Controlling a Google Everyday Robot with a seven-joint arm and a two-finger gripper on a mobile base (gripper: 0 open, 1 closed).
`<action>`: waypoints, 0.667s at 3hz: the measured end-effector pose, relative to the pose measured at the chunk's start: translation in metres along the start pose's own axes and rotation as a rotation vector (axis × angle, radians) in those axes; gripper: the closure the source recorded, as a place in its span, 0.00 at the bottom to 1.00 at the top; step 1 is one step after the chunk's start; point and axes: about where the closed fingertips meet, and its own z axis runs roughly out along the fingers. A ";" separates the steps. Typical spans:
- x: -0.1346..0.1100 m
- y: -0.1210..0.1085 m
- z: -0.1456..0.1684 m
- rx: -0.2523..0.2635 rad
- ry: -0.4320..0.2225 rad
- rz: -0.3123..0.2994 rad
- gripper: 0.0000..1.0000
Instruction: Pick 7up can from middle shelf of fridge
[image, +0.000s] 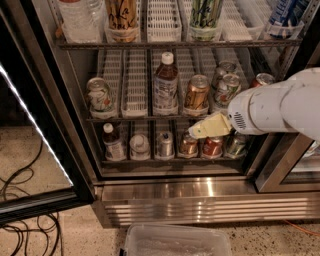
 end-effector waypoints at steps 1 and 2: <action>0.000 -0.003 0.003 0.020 -0.002 0.012 0.00; 0.008 -0.018 0.007 0.066 -0.038 0.072 0.00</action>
Offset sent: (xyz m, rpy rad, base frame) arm 0.0249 -0.0373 -0.0093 0.0993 -0.1273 -0.1838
